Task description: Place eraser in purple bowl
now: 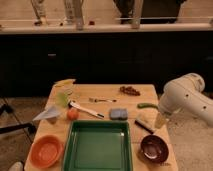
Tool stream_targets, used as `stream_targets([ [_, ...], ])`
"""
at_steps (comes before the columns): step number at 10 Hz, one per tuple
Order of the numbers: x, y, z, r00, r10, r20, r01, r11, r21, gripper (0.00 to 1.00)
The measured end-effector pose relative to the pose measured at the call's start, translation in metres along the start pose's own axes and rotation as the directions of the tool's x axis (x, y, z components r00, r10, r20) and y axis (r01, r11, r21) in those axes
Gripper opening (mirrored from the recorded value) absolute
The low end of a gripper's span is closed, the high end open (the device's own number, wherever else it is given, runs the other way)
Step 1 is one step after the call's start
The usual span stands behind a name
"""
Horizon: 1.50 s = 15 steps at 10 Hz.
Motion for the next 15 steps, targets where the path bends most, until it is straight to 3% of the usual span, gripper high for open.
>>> stream_targets([
  [6, 0.006, -0.017, 0.034, 0.998, 0.027, 0.06, -0.025, 0.999, -0.032, 0.8],
  [11, 0.01, -0.024, 0.071, 0.998, 0.029, 0.061, -0.023, 0.995, -0.095, 0.8],
  [15, 0.018, -0.021, 0.097, 0.998, 0.024, 0.06, -0.016, 0.992, -0.124, 0.8],
])
